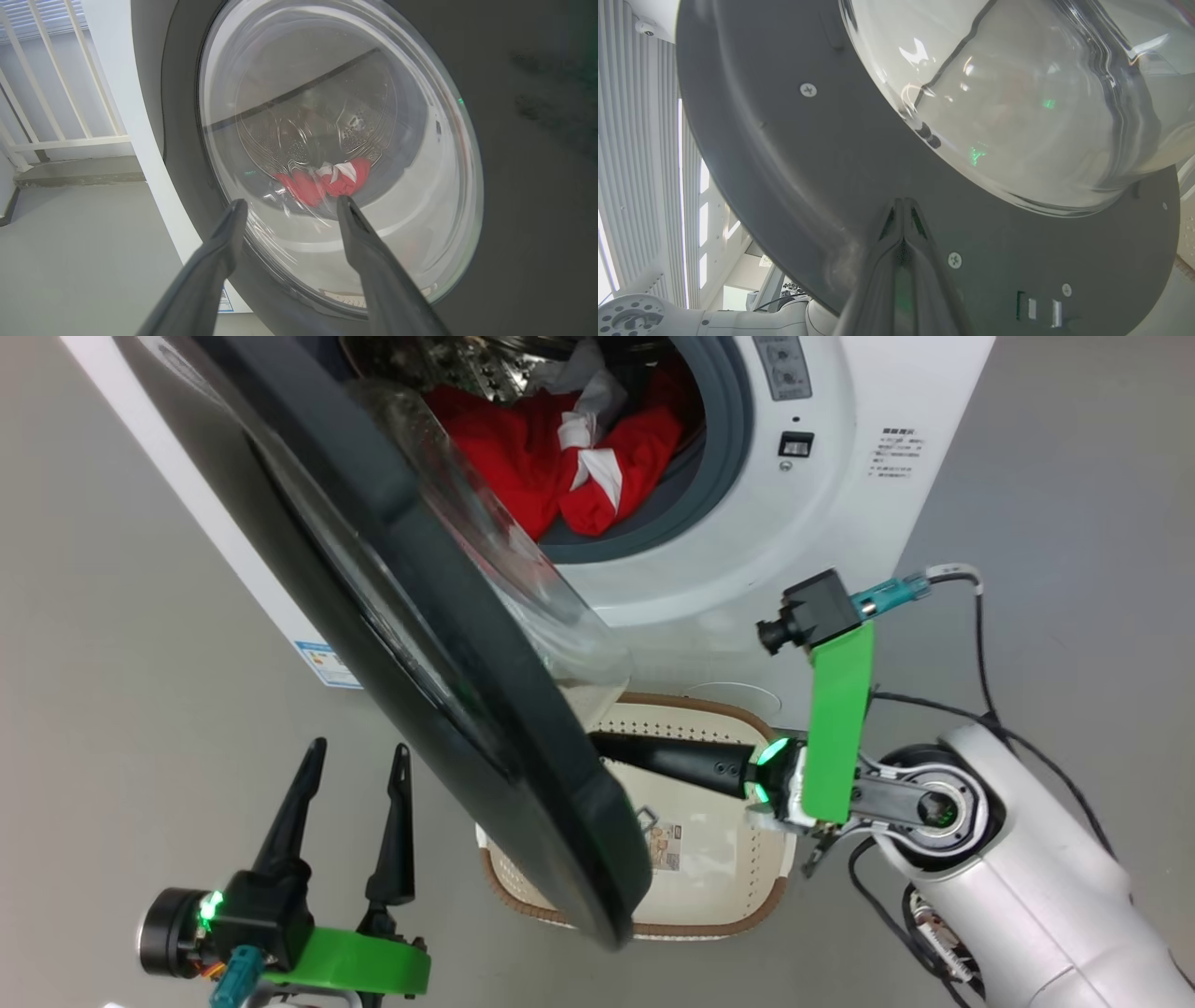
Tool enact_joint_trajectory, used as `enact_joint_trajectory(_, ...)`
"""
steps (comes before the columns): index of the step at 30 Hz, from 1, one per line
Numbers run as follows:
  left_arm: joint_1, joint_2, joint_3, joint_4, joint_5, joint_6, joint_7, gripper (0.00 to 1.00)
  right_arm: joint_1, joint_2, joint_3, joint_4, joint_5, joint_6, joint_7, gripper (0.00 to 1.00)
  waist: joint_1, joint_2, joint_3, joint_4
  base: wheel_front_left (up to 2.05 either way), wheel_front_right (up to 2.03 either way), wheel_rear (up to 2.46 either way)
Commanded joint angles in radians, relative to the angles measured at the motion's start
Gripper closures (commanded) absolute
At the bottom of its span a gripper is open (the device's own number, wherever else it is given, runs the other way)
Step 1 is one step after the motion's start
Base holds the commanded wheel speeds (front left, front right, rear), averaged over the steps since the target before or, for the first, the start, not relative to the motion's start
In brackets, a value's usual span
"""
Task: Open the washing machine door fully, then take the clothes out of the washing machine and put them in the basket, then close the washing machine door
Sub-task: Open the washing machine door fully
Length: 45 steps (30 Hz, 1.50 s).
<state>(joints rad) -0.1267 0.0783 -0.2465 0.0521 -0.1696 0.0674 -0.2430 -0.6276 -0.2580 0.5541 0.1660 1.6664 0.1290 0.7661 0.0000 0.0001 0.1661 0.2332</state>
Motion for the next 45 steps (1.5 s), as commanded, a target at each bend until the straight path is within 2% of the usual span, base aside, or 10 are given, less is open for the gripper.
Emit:
enact_joint_trajectory(1,-0.006,0.019,0.029,-0.028,-0.002,0.009,0.000,0.00,0.022,0.024,0.019,-0.036,0.003,0.002,-0.005,1.00,0.0000,-0.0001,-0.004,0.006,0.00,0.00,0.00)
enact_joint_trajectory(22,-0.002,0.022,0.015,-0.031,-0.018,0.021,-0.002,0.00,0.033,0.055,0.121,-0.051,0.036,0.002,-0.012,1.00,0.0000,-0.0001,-0.006,0.044,0.00,0.00,0.00)
enact_joint_trajectory(45,-0.005,0.028,0.010,-0.023,-0.032,0.033,-0.009,0.00,0.015,0.051,0.171,-0.050,0.068,0.002,-0.054,1.00,0.0000,-0.0001,-0.010,0.058,0.00,0.00,0.00)
